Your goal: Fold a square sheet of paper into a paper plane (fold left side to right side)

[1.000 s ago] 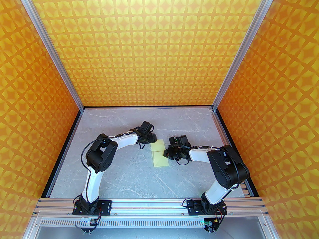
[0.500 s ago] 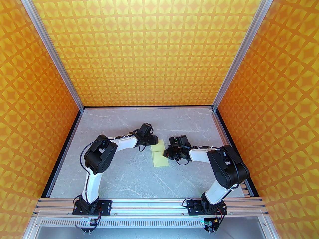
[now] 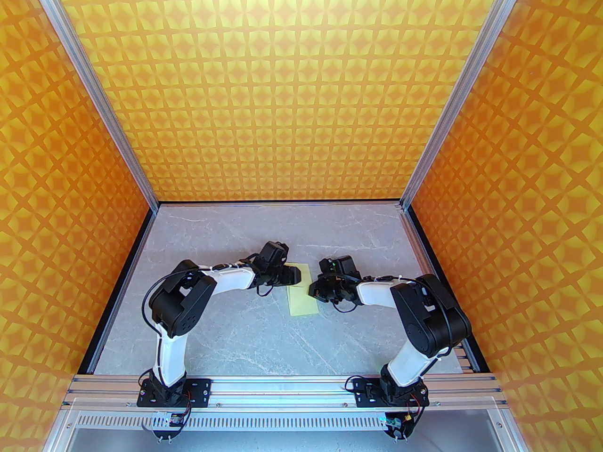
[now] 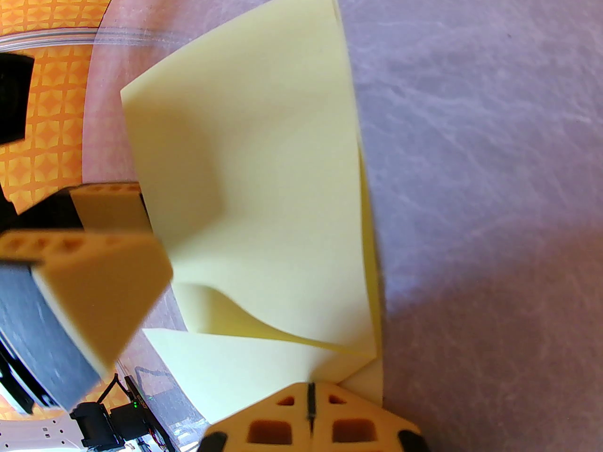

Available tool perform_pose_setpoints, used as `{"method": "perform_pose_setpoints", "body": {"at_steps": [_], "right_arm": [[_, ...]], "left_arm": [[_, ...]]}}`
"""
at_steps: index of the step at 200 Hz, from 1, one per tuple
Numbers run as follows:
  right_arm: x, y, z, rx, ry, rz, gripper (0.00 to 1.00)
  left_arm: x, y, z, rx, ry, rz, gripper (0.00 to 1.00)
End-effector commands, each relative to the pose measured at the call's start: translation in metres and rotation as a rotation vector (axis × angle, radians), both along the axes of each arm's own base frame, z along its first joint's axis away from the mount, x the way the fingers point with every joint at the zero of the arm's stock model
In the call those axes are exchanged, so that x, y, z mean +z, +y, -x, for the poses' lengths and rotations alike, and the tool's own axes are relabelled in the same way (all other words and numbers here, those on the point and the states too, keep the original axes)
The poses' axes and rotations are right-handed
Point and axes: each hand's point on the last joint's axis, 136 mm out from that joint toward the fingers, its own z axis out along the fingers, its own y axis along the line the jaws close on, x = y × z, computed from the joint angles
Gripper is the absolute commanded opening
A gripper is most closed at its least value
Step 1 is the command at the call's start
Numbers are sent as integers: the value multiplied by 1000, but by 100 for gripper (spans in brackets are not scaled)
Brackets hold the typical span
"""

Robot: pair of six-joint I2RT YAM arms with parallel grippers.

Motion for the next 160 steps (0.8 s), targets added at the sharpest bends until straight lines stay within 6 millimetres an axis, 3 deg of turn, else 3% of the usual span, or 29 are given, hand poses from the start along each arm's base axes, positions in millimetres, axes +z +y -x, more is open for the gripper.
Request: {"method": "perform_pose_setpoints", "body": {"at_steps": [1,85,160], "right_arm": [[-28,-9,21,-16,115,66,2],[-29,-9,20,-19,119,69,1],[-27,-9,20,-19,117,64,2]], "left_arm": [[12,-4,16,-43,17,52,53],[10,-6,53,-78,77,138,51],[6,-9,59,-34,107,197,36]]}}
